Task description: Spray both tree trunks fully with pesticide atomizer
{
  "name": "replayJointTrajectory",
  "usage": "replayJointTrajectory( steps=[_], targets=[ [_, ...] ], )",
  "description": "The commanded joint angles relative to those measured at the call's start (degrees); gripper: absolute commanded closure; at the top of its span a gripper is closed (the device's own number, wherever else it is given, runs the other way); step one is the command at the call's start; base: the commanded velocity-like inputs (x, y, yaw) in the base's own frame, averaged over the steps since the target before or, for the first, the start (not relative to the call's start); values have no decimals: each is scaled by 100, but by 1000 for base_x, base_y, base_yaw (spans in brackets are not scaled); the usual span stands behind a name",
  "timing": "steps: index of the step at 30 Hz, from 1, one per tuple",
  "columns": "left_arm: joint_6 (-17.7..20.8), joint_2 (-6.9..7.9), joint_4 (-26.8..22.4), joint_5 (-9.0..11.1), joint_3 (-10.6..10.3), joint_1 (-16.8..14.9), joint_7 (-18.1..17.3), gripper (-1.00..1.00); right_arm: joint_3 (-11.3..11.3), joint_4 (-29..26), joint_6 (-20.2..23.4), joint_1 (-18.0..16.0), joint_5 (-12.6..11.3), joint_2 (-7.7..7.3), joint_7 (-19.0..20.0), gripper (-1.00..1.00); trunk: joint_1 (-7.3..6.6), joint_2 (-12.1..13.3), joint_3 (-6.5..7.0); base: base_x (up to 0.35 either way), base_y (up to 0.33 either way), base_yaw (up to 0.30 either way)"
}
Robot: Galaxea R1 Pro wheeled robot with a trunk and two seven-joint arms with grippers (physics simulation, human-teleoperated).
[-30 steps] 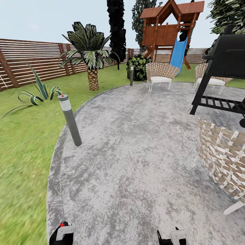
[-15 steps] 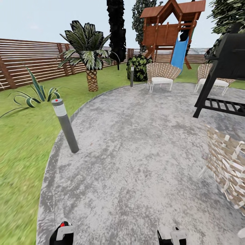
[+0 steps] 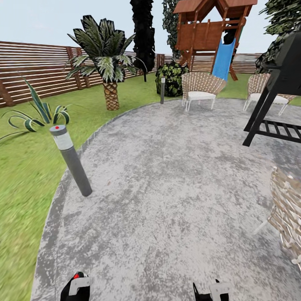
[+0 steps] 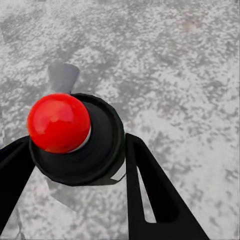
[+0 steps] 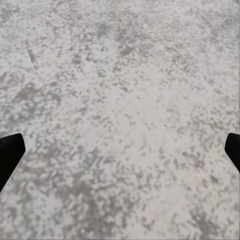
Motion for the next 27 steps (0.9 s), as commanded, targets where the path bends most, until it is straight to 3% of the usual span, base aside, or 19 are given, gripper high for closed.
replayJointTrajectory(
  steps=[1, 27],
  targets=[
    [0, 0, -1, 0, 0, 0, 3, 100, 0, 0, 0, 0, 0, 0, 0, -100, 0, 0, 0, 338, 0, 0],
    [0, 0, -1, 8, 4, 0, 13, 100, -19, -9, -1, 0, -9, 0, -18, -100, 0, 0, 7, 338, 0, -9]
  ],
)
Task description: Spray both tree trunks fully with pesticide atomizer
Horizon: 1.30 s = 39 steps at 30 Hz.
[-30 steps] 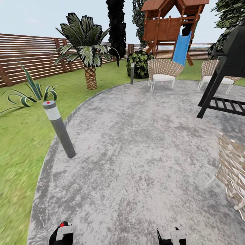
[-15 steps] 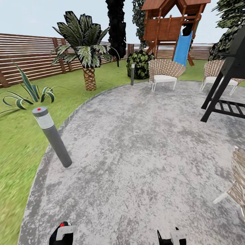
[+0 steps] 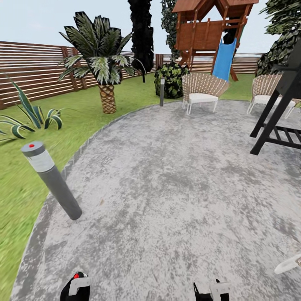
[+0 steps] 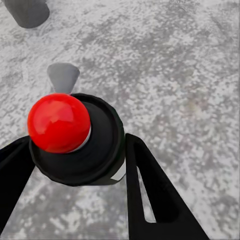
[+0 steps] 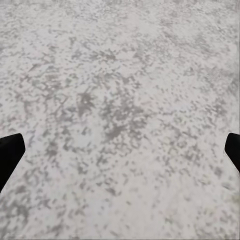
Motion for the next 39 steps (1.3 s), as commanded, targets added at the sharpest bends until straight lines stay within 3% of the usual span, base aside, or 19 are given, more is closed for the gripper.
replayJointTrajectory(
  steps=[1, 25, 39],
  targets=[
    [0, 0, -1, -3, -1, 0, -2, 100, -1, 0, -1, 0, 0, 0, 0, -100, 0, 0, 5, 339, 0, -144],
    [0, 9, 5, 0, 5, 0, 5, 100, 4, 0, 1, 0, 0, 0, 0, -100, 0, 0, 137, 339, 0, -184],
    [0, 9, 6, -6, -2, 0, -3, 100, 4, 4, 1, 0, 0, 0, 0, -100, 0, 0, 146, 339, 0, -21]
  ],
)
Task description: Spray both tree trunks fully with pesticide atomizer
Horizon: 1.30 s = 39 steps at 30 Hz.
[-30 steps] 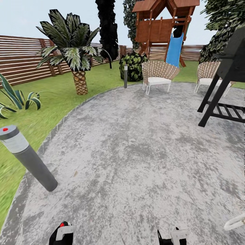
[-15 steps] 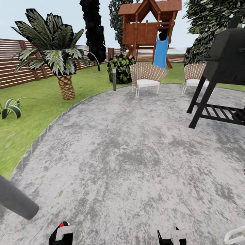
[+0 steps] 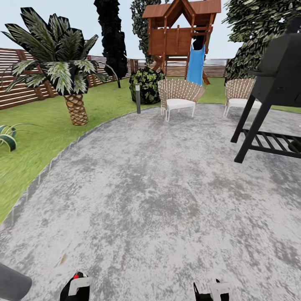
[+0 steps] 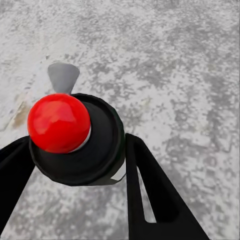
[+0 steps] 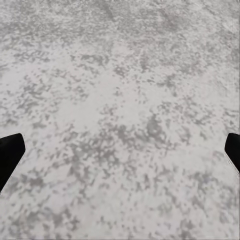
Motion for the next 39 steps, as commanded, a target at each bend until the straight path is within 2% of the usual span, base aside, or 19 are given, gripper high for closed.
replayJointTrajectory(
  steps=[1, 15, 39],
  targets=[
    [0, 0, 0, 1, 0, 0, -1, 100, 0, 0, 0, 0, 0, 0, 0, -100, 0, 0, 0, 339, 0, 0],
    [0, 0, -4, 6, 1, 0, 6, 100, 0, -1, 0, 0, 0, 0, 0, -100, 0, 0, 0, 339, 0, -50],
    [0, 0, 1, 6, 4, 0, 7, 100, 0, 5, 0, 0, 0, 0, 0, -100, 0, 0, 0, 326, 128, -251]
  ],
)
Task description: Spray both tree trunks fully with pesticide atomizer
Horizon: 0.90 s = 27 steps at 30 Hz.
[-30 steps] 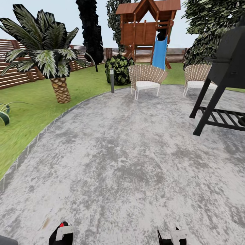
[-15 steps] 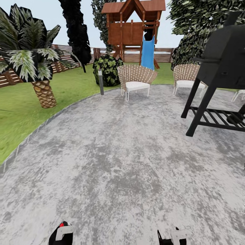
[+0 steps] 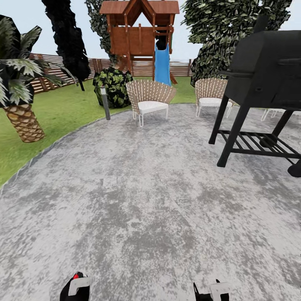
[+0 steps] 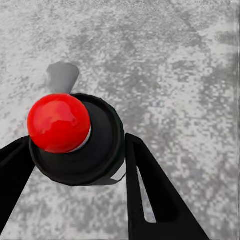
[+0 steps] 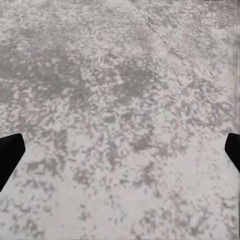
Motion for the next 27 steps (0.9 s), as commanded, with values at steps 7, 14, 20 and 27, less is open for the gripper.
replayJointTrajectory(
  steps=[7, 14, 20, 27],
  targets=[
    [0, 0, -1, -3, 0, 0, -2, 100, 0, 0, 0, 0, 0, 0, 0, -100, 0, 0, 0, 337, 10, -261],
    [0, 0, -1, 0, 1, 0, -4, 100, 0, 0, 0, 0, 0, 0, 0, -100, 0, 0, 0, 338, 62, -261],
    [0, 2, -1, 0, 2, 0, -8, 100, 0, -3, 0, 0, 0, 0, 0, -100, 0, 0, 0, 249, 36, -261],
    [0, 8, -1, -5, 4, 0, -9, 100, 0, -4, 0, 0, 0, 0, 0, -100, 0, 0, 0, 38, 2, -261]
  ],
)
